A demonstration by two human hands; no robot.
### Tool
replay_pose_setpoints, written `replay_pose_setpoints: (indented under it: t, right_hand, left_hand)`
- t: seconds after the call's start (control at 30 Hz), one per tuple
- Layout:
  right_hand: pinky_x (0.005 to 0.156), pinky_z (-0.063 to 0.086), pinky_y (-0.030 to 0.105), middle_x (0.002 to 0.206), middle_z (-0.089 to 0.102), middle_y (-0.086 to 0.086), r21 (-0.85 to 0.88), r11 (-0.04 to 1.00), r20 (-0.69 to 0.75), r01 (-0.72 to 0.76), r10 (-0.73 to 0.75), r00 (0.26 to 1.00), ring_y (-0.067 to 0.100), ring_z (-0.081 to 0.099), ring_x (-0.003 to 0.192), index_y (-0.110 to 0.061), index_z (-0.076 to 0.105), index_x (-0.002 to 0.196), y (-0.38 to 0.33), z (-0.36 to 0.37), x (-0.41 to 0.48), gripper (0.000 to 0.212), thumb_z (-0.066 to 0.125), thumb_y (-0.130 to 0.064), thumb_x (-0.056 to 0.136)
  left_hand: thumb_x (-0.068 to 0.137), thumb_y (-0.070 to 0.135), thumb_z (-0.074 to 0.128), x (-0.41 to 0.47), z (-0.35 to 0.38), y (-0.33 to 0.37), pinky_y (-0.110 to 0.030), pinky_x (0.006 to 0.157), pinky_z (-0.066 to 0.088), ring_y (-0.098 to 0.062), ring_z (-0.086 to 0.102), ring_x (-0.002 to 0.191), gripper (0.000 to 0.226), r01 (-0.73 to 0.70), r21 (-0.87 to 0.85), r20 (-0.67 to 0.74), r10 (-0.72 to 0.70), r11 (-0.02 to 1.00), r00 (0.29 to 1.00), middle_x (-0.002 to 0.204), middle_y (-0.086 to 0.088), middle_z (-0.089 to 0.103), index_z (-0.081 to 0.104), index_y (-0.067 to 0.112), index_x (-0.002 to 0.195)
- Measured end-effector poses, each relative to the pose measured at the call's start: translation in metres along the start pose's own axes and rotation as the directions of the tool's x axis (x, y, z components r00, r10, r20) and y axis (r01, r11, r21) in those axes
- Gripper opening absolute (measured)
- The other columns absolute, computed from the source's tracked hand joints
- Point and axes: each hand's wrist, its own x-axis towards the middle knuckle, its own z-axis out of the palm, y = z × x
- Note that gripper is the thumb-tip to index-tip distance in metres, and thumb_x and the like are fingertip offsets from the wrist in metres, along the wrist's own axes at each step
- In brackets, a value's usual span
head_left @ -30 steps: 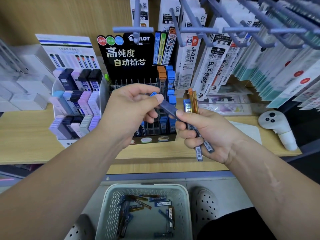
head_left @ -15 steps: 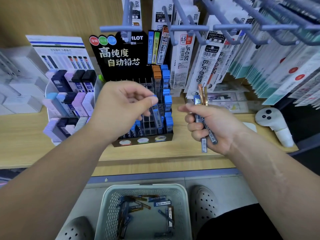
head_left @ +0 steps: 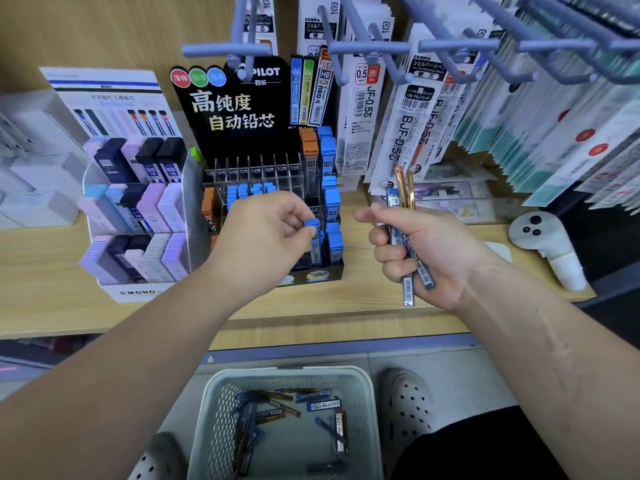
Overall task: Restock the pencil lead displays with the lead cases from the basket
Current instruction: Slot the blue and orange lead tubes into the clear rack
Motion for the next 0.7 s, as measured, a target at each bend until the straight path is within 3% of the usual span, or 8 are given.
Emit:
replay_pose_setpoints:
  t: [0.1,0.17,0.3,0.43,0.53,0.6,0.7]
  right_hand:
    - [0.035,0.024,0.015,0.067,0.049,-0.001,-0.007,1.0,-0.003,0.002,-0.002,1.0,0.006,0.034,0.049,-0.004,0.068,0.113,0.0,0.0,-0.001,0.022,0.061,-0.02,0.099]
    - [0.034,0.024,0.015,0.067,0.048,0.0,-0.011,1.0,0.002,0.005,-0.005,1.0,0.006,0.033,0.049,-0.004,0.068,0.112,0.0,0.001,-0.002,0.02,0.06,-0.015,0.098]
    - [0.033,0.023,0.015,0.067,0.048,0.002,0.013,1.0,0.04,-0.012,0.011,0.999,0.007,0.033,0.048,-0.003,0.068,0.111,0.0,0.002,-0.003,0.022,0.051,-0.005,0.096]
    - [0.033,0.022,0.015,0.068,0.048,0.002,0.032,0.999,0.127,-0.034,0.03,0.991,0.007,0.034,0.047,-0.004,0.068,0.112,0.0,0.005,-0.005,0.026,0.047,-0.003,0.096]
    - [0.034,0.02,0.014,0.069,0.047,0.002,0.03,0.998,0.199,-0.048,0.041,0.979,0.007,0.033,0.047,-0.004,0.068,0.115,0.001,0.007,-0.008,0.029,0.046,-0.002,0.096]
    - [0.034,0.019,0.014,0.069,0.046,0.003,-0.007,0.999,0.243,-0.051,0.051,0.969,0.007,0.032,0.048,-0.004,0.068,0.113,0.002,0.008,-0.01,0.03,0.045,0.0,0.094]
    - [0.036,0.017,0.014,0.067,0.047,0.003,-0.07,0.996,0.305,-0.056,0.075,0.949,0.007,0.031,0.049,-0.002,0.068,0.111,0.004,0.013,-0.013,0.029,0.045,0.002,0.093]
  left_hand:
    - [0.088,0.011,0.073,-0.002,0.004,-0.001,-0.015,0.068,0.054,-0.003,0.069,0.067,0.009,-0.03,0.039,0.028,0.029,0.999,0.999,0.067,0.01,0.068,0.07,0.02,0.087]
    - [0.085,0.011,0.075,-0.003,0.007,-0.003,-0.012,0.066,0.05,-0.004,0.064,0.065,0.007,-0.128,0.147,0.031,0.125,0.981,0.992,0.064,0.016,0.062,0.073,0.018,0.084]
    - [0.079,0.014,0.079,-0.003,0.012,-0.012,-0.038,0.066,0.056,-0.017,0.062,0.071,0.003,-0.298,0.391,0.064,0.297,0.871,0.953,0.08,0.004,0.063,0.076,0.013,0.078]
    - [0.078,0.017,0.079,-0.004,0.015,-0.014,-0.037,0.06,0.054,-0.023,0.063,0.069,0.008,-0.31,0.47,0.08,0.31,0.826,0.948,0.081,0.002,0.062,0.072,0.014,0.078]
    - [0.079,0.023,0.078,-0.001,0.01,-0.011,-0.035,0.061,0.053,-0.021,0.064,0.073,0.012,-0.331,0.496,0.087,0.333,0.803,0.939,0.084,0.005,0.063,0.072,0.018,0.088]
    - [0.084,0.021,0.073,0.001,0.004,-0.004,-0.031,0.066,0.053,-0.011,0.061,0.073,0.01,-0.312,0.399,0.05,0.32,0.862,0.946,0.079,0.012,0.063,0.072,0.021,0.093]
    - [0.093,0.018,0.066,-0.001,-0.003,0.02,-0.013,0.058,0.042,0.0,0.054,0.057,0.009,-0.057,-0.09,-0.018,0.056,0.994,0.998,0.07,0.012,0.065,0.074,0.02,0.095]
